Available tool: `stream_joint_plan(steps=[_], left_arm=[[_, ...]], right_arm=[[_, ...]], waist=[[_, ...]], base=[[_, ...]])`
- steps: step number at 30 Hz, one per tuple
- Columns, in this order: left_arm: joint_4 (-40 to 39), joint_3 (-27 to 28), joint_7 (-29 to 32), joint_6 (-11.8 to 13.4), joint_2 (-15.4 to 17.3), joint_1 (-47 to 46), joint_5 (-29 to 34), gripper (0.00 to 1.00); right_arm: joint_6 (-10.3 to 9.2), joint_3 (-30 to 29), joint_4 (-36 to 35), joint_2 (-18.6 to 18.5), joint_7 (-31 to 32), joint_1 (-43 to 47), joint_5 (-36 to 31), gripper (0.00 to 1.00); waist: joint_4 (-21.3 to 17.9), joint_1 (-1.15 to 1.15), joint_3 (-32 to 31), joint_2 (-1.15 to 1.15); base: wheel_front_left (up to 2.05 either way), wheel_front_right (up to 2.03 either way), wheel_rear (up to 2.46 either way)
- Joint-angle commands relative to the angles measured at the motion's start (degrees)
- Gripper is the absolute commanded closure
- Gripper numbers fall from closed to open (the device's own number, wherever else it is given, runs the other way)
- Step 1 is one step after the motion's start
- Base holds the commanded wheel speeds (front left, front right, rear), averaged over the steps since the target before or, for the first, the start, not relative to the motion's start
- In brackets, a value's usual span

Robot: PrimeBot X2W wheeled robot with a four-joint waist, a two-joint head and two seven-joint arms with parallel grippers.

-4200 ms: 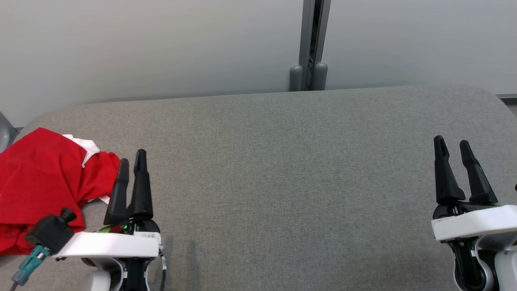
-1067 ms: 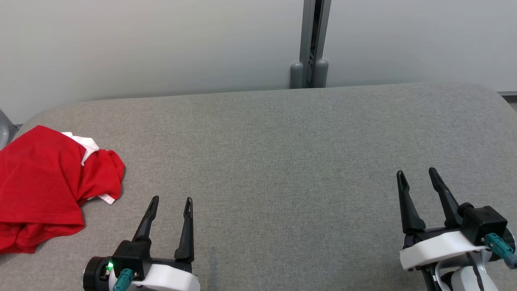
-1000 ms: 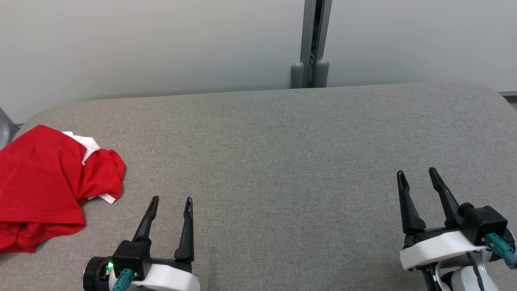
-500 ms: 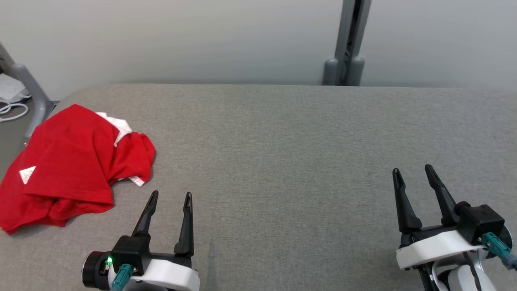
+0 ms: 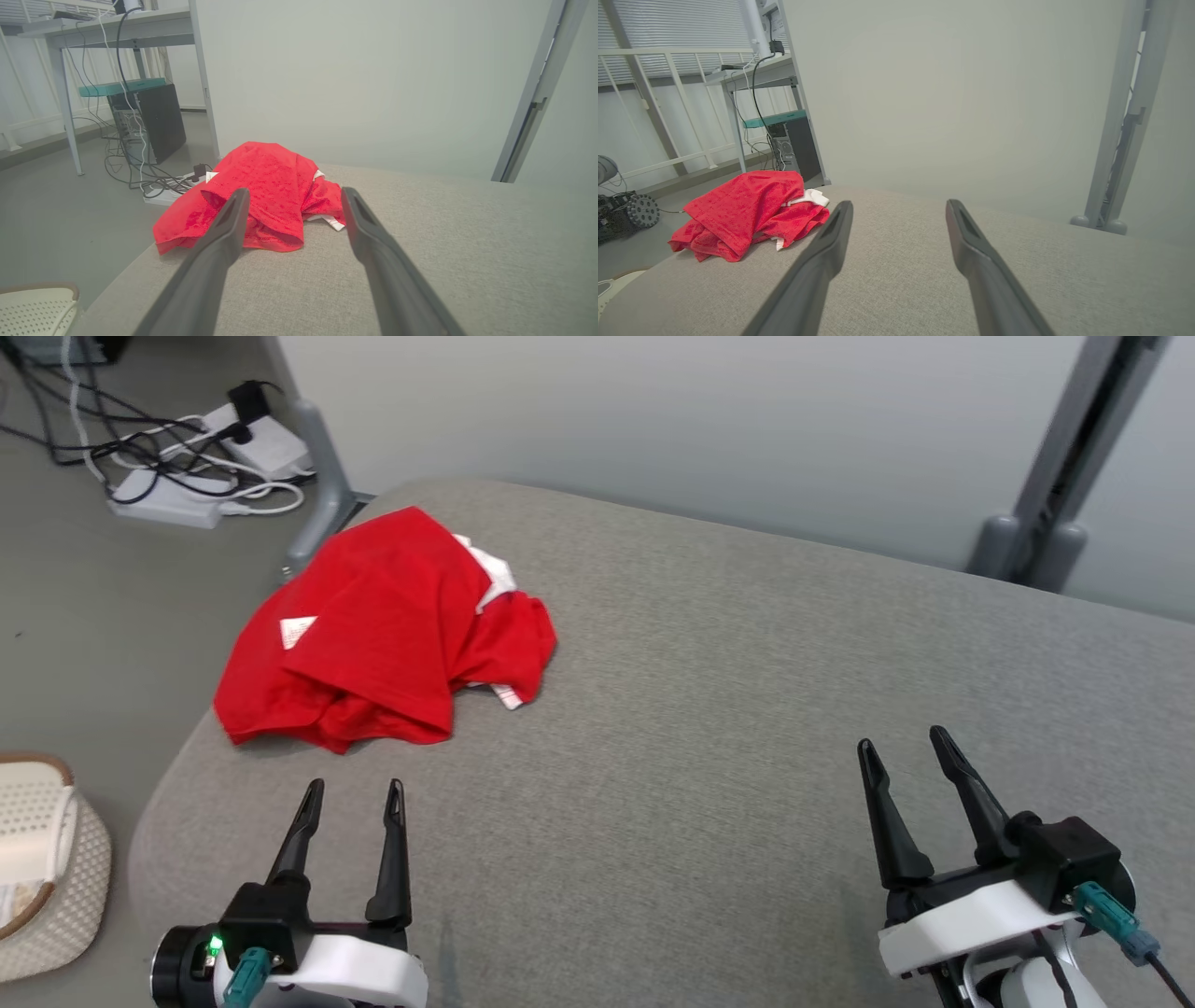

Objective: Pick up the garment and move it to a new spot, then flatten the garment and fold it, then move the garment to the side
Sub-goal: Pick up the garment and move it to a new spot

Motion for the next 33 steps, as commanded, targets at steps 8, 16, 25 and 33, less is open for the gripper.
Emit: stream_joint_plan(steps=[8,16,25,33], left_arm=[[-3.9,4.8,-0.2,2.2,0.2,2.4,-0.9,0.0],[-6.3,5.7,-0.2,4.0,0.2,4.3,-2.1,0.0],[-6.5,5.3,-0.2,4.5,0.2,5.2,-1.4,0.0],[-6.0,5.7,-0.2,3.4,0.2,5.5,-0.8,0.0]], right_arm=[[-0.02,7.0,2.5,-0.4,-0.1,-4.8,1.8,0.0],[-0.02,10.3,5.2,-0.4,-0.1,-8.2,2.5,0.0],[-0.02,10.7,5.3,-0.4,-0.1,-7.1,3.4,0.0],[-0.02,9.6,4.5,-0.4,-0.1,-5.1,3.7,0.0]], waist=[[7.2,0.0,1.3,0.0],[7.6,0.0,1.9,0.0],[7.1,0.0,0.4,0.0],[6.6,0.0,-0.9,0.0]], base=[[0.0,0.0,0.0],[-0.08,-0.08,-0.08],[-0.04,-0.04,-0.04],[0.0,0.0,0.0]])
